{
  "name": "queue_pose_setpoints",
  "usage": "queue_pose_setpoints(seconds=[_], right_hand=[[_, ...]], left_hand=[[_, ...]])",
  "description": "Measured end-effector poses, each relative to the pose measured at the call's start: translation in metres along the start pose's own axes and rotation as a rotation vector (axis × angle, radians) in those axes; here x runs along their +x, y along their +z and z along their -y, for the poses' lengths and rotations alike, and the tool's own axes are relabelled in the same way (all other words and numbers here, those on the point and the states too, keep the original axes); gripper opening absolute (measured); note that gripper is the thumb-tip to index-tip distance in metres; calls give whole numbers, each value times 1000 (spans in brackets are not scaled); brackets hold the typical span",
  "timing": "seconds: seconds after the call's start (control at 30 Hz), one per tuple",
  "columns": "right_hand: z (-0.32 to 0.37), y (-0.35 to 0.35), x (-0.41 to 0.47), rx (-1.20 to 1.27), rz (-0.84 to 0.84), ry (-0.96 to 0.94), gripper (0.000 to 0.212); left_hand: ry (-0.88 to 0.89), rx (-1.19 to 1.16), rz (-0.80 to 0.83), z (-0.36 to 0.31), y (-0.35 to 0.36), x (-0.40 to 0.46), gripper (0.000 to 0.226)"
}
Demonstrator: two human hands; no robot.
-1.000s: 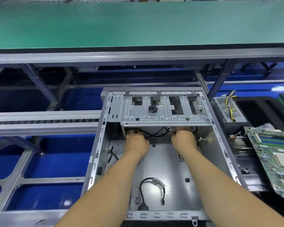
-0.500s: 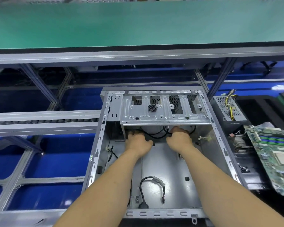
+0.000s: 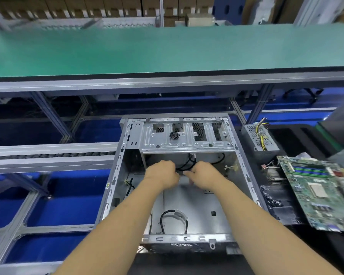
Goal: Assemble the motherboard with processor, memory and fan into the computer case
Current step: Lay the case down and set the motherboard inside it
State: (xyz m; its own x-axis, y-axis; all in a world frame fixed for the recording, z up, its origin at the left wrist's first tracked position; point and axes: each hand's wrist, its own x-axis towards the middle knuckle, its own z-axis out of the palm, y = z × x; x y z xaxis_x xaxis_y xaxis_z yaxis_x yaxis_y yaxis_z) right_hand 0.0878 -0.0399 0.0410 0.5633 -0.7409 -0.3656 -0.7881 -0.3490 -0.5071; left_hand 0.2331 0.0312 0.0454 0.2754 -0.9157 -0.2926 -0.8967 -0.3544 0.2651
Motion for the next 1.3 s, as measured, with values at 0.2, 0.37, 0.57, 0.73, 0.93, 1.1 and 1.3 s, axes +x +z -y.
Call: queue_pose_setpoints(seconds=[0.2,0.37,0.57,0.73,0.93,1.1,1.3], right_hand=[[5,6,-43,-155,463,-48,20],[19,19,-57,-279,584,-126,29],[26,27,-67,-289,391,-122,22],[6,2,-70,-198,245,-75,32],[-16,13,-80,-166,232,17,27],[-14,12,-73,-93,229,44,27],[-17,12,-69,-6,243,64,25]], left_hand=[[234,-18,476,-9,5,-35,19],[169,81,454,0,23,-55,23],[181,112,319,-4,25,-60,21],[159,105,248,-6,25,-57,12],[-87,287,72,11,11,-63,26],[-28,494,223,41,9,-78,26],[96,688,134,26,18,-73,32]])
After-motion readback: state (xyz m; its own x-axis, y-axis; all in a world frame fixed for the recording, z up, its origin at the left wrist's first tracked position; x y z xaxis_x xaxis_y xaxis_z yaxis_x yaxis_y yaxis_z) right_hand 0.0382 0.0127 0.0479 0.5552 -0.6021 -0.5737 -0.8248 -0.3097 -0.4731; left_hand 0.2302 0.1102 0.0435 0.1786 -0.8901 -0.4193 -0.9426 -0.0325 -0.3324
